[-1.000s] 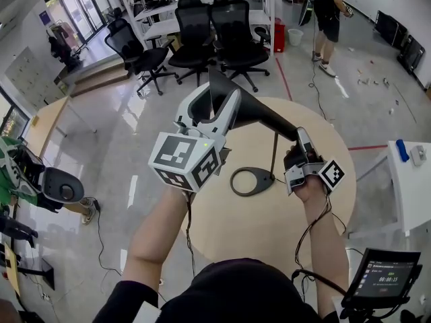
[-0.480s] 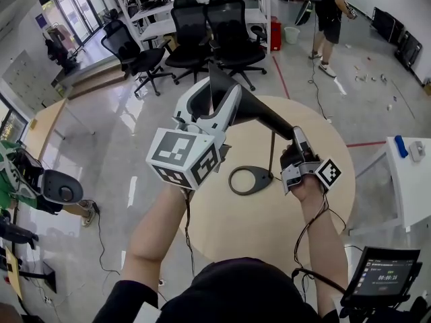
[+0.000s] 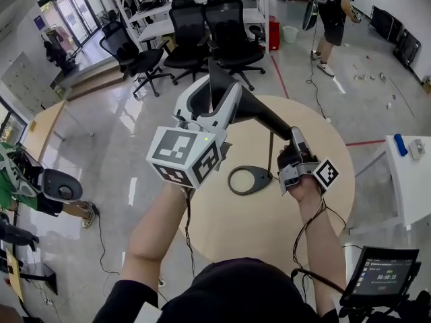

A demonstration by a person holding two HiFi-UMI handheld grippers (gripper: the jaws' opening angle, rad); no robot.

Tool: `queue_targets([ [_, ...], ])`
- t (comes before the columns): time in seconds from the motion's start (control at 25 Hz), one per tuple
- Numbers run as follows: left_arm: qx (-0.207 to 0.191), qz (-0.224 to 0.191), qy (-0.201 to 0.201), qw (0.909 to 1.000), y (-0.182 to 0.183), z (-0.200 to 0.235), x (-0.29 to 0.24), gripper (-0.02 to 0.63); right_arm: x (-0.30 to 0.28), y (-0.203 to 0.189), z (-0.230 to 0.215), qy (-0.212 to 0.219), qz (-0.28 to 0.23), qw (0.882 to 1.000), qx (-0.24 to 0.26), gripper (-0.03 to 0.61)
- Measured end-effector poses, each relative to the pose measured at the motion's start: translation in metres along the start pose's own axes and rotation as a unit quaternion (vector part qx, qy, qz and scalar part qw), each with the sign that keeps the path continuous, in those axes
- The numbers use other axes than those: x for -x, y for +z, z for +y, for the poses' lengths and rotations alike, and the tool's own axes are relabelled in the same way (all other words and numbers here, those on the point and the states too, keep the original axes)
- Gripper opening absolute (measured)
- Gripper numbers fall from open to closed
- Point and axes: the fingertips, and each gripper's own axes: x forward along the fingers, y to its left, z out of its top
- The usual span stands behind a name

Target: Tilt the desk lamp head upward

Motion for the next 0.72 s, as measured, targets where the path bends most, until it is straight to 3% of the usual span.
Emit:
queue_targets([
  [0.48,0.003,-0.009,-0.004,0.9999,0.000,0.002,0.001,0.178,-0.001,0.000,0.001,0.000,0.001,1.000,-0.001,0.112],
  [0.72,-0.020,-0.008,-0.007,0.9997,0.007,-0.004,0.018,0.178,0.009,-0.005,0.016,-0.013,0.025,0.999,0.042,0.110],
])
